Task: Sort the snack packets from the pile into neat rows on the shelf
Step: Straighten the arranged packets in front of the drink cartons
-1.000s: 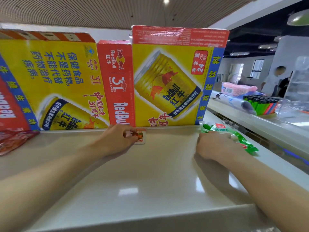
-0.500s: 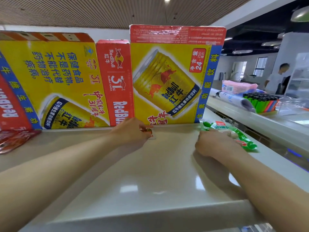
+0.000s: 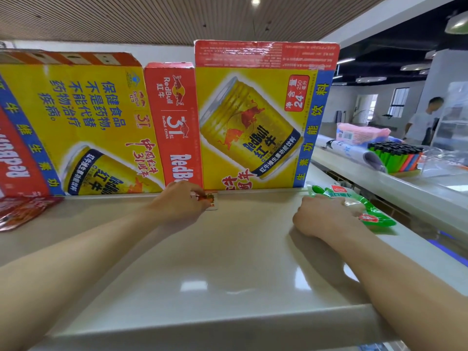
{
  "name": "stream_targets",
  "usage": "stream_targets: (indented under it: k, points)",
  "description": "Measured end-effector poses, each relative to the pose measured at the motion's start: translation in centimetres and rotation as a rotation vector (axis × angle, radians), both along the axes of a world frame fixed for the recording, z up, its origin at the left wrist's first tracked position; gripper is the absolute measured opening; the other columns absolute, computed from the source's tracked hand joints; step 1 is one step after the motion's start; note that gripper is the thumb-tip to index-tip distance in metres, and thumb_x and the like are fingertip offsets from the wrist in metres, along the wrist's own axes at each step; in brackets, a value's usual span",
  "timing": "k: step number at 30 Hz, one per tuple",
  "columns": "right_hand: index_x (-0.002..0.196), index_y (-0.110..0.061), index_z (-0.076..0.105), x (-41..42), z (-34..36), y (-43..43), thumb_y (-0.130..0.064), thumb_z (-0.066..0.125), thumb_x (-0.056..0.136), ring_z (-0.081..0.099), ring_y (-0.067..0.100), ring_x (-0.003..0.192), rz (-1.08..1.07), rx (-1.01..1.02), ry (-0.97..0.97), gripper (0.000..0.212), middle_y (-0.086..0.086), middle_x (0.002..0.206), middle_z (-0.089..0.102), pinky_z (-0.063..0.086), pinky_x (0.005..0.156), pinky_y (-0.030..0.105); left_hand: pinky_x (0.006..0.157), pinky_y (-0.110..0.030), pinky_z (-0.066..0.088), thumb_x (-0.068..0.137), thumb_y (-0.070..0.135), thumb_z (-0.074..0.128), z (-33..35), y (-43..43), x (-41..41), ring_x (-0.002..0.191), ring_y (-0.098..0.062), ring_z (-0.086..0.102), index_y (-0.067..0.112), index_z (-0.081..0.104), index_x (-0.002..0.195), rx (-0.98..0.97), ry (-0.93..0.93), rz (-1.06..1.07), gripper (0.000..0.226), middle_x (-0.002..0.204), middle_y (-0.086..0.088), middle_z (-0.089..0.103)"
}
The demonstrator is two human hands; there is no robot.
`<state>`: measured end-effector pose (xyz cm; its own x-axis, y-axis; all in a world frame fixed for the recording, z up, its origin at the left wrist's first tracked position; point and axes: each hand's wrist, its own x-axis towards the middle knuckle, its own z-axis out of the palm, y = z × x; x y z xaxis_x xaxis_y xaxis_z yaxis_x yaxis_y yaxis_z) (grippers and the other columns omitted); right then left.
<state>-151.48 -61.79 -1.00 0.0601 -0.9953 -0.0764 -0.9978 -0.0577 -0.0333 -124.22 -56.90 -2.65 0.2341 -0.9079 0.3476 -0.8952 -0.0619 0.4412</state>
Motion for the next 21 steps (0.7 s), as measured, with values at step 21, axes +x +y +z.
stream_targets:
  k: [21]
  points:
    - [0.153, -0.035, 0.014, 17.0, 2.7, 17.7, -0.047, 0.034, 0.1, -0.004, 0.026, 0.151, 0.682, -0.5, -0.427, 0.058, -0.006, 0.165, 0.003, 0.008, 0.116, 0.063, 0.114, -0.044, 0.023, 0.094, 0.061, 0.031, 3.2, 20.1, 7.0, 0.144, -0.017, 0.027, 0.033, 0.033, 0.149, -0.188, -0.259, 0.214, 0.062, 0.159, 0.01, 0.026]
